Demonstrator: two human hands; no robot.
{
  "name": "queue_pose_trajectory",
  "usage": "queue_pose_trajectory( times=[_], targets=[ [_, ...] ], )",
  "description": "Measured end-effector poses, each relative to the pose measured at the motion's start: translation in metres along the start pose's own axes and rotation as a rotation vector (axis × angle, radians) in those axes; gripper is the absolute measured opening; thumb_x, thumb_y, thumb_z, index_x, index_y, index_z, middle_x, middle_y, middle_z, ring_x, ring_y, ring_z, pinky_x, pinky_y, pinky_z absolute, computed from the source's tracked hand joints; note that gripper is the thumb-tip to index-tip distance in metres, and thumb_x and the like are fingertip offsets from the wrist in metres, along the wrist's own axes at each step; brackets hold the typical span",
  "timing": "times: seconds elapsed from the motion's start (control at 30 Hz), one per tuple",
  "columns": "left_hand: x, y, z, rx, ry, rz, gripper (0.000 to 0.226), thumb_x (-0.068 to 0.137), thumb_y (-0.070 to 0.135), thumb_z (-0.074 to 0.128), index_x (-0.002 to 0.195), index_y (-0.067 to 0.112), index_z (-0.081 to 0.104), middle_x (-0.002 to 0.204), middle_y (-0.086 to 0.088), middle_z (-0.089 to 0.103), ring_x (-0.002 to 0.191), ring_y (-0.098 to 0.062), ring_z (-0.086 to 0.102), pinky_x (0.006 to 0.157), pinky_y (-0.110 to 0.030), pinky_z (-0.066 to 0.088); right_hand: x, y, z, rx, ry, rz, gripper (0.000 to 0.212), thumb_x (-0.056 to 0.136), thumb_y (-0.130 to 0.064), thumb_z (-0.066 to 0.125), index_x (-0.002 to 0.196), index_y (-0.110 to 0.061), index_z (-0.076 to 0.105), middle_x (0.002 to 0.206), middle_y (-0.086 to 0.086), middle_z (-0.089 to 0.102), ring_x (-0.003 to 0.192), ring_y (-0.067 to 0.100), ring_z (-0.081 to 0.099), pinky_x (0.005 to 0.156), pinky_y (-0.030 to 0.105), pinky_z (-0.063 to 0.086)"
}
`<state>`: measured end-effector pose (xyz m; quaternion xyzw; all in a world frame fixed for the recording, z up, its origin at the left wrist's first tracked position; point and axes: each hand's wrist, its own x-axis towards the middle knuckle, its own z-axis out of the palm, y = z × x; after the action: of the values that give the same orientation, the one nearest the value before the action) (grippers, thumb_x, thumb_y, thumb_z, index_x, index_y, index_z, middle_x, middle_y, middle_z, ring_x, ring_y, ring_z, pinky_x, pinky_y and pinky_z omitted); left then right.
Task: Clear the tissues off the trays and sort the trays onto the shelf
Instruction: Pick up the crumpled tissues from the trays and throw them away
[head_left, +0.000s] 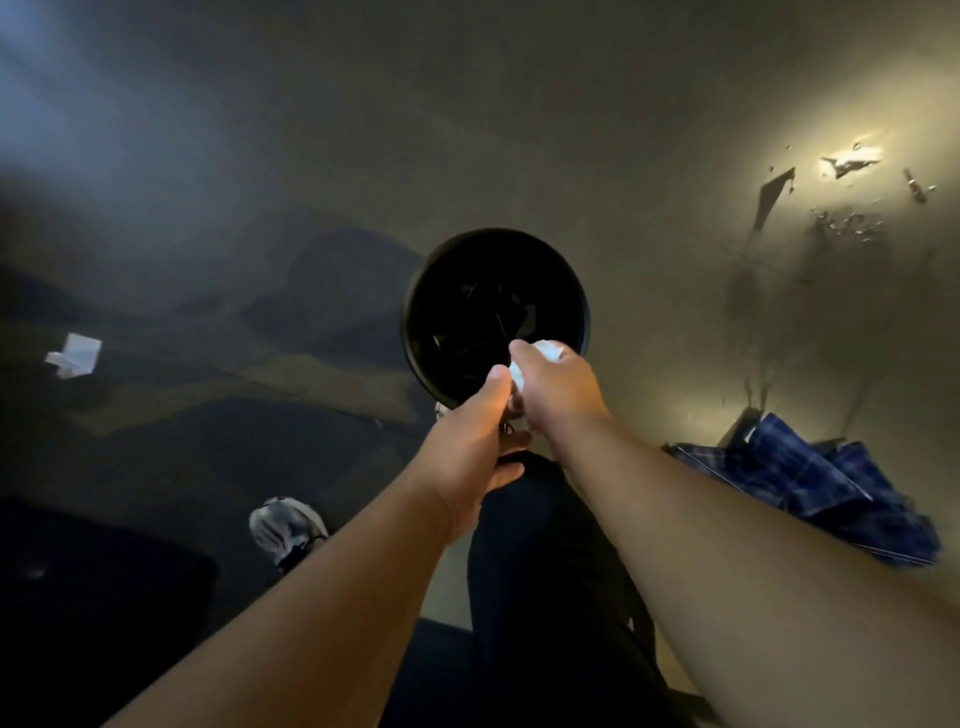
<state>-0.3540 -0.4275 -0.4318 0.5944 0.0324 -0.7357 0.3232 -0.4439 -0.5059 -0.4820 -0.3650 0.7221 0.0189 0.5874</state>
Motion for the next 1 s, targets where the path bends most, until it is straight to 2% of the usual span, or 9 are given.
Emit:
queue_pose_trajectory(
  times=[0.17,0.27,0.37,0.47,0.6,0.7,0.77,0.87,1.0],
  targets=[
    [0.058,-0.010,-0.003,0.014,0.051,0.011,0.049,0.101,0.053,0.040,0.138,0.025,0.055,0.127,0.000,0.066,0.120,-0.016,0.061,0.108,-0.041,0.045,0.052,0.021,0.009,0.091,-0.088,0.049,0.016,0.091,-0.042,0.064,0.097,-0.027,0.066,0.098,0.005,0.074,0.094,0.026,0.072,0.090,0.045,0.058],
    [0.086,-0.012,-0.009,0.028,0.081,0.023,0.037,0.101,0.046,0.044,0.130,0.031,0.061,0.114,0.007,0.073,0.110,-0.012,0.067,0.102,-0.037,0.048,0.086,0.024,0.019,0.114,-0.082,0.068,0.029,0.090,-0.039,0.063,0.114,-0.023,0.065,0.109,0.007,0.074,0.099,0.028,0.070,0.096,0.048,0.055],
    [0.110,-0.009,-0.018,-0.018,0.118,0.014,0.018,0.101,0.036,0.049,0.114,0.035,0.063,0.100,0.014,0.072,0.105,-0.010,0.068,0.100,-0.034,0.049,0.113,0.019,0.029,0.100,-0.047,0.116,0.043,0.094,-0.037,0.060,0.135,-0.022,0.055,0.099,0.001,0.068,0.094,0.026,0.069,0.092,0.044,0.055],
    [0.128,-0.003,-0.027,-0.039,0.139,0.019,0.032,0.100,0.033,0.053,0.131,0.029,0.057,0.111,0.014,0.064,0.116,-0.015,0.061,0.108,-0.041,0.044,0.134,0.017,0.041,0.045,-0.051,0.117,0.055,0.095,-0.040,0.058,0.145,-0.023,0.045,0.099,-0.001,0.066,0.088,0.020,0.067,0.090,0.041,0.056],
    [0.141,0.005,-0.040,-0.015,0.154,0.031,0.044,0.100,0.032,0.052,0.143,0.027,0.049,0.114,0.014,0.061,0.124,-0.015,0.055,0.111,-0.042,0.040,0.154,0.011,0.060,0.140,-0.103,0.124,0.082,0.085,-0.052,0.065,0.156,-0.029,0.032,0.133,0.007,0.062,0.112,0.029,0.065,0.101,0.050,0.052],
    [0.141,0.011,-0.048,0.006,0.196,0.050,0.051,0.100,0.031,0.052,0.150,0.028,0.039,0.141,0.005,0.054,0.135,-0.017,0.045,0.111,-0.038,0.036,0.156,0.004,0.062,0.232,-0.202,0.175,0.094,0.085,-0.065,0.062,0.160,-0.042,0.010,0.164,0.005,0.034,0.139,0.038,0.047,0.111,0.054,0.041],
    [0.136,0.017,-0.051,0.019,0.225,0.054,0.060,0.099,0.034,0.054,0.155,0.031,0.031,0.156,0.000,0.040,0.142,-0.020,0.038,0.103,-0.033,0.034,0.151,0.000,0.055,0.204,-0.198,0.181,0.086,0.089,-0.068,0.055,0.159,-0.046,0.011,0.167,0.004,0.028,0.144,0.039,0.040,0.113,0.057,0.037],
    [0.120,0.031,-0.046,0.032,0.248,0.062,0.062,0.100,0.037,0.053,0.155,0.036,0.026,0.159,0.001,0.036,0.142,-0.020,0.038,0.093,-0.031,0.035,0.135,-0.011,0.041,0.165,-0.175,0.160,0.075,0.094,-0.065,0.051,0.159,-0.043,0.022,0.165,0.002,0.032,0.145,0.037,0.039,0.115,0.057,0.035],
    [0.087,0.064,-0.031,-0.003,0.211,0.109,0.065,0.099,0.041,0.052,0.156,0.037,0.022,0.162,0.001,0.028,0.146,-0.021,0.031,0.103,-0.033,0.032,0.097,-0.045,0.027,0.178,-0.172,0.046,0.065,0.097,-0.058,0.051,0.156,-0.034,0.037,0.159,0.000,0.043,0.140,0.028,0.047,0.116,0.050,0.037]
  ],
)
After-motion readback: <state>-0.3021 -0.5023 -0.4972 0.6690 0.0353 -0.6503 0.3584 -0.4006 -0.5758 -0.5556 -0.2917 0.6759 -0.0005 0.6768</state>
